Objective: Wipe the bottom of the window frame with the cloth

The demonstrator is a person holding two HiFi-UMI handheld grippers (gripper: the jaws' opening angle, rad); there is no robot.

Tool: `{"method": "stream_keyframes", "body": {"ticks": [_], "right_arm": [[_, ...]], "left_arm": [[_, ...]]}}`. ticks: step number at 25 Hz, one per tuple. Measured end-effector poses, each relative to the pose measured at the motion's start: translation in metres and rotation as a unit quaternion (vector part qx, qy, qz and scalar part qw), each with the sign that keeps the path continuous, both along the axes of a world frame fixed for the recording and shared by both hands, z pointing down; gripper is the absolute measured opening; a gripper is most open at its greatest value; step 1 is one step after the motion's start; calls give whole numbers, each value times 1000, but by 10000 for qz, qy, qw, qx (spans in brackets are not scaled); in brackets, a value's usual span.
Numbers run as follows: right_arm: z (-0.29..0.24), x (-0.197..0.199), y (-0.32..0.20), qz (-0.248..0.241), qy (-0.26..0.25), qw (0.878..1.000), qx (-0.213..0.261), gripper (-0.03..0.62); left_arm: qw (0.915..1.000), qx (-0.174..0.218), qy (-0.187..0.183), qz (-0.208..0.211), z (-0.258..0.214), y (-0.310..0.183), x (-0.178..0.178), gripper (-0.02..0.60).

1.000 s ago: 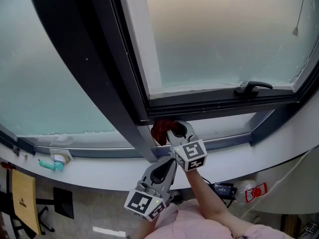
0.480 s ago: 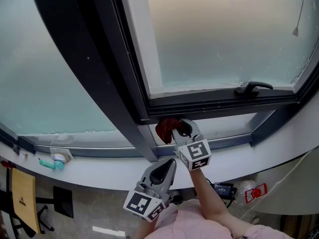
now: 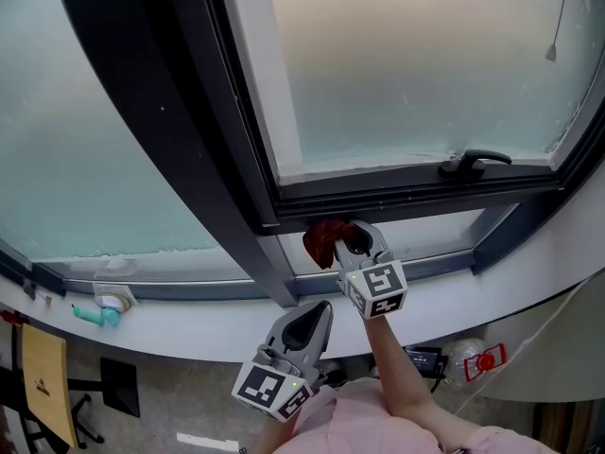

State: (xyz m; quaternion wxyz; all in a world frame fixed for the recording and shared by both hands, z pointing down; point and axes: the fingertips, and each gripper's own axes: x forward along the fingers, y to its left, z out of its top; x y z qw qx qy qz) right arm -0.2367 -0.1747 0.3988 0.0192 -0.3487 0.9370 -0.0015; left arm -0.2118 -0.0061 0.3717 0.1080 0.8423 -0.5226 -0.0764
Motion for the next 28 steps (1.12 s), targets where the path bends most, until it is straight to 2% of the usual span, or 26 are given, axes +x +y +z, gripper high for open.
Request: {"method": "stream_keyframes", "body": {"ticks": [28], "right_arm": [[-1, 39, -14, 434, -7, 9991, 20, 55]], "left_arm": [[9998, 67, 78, 161, -3, -4, 6, 2]]}}
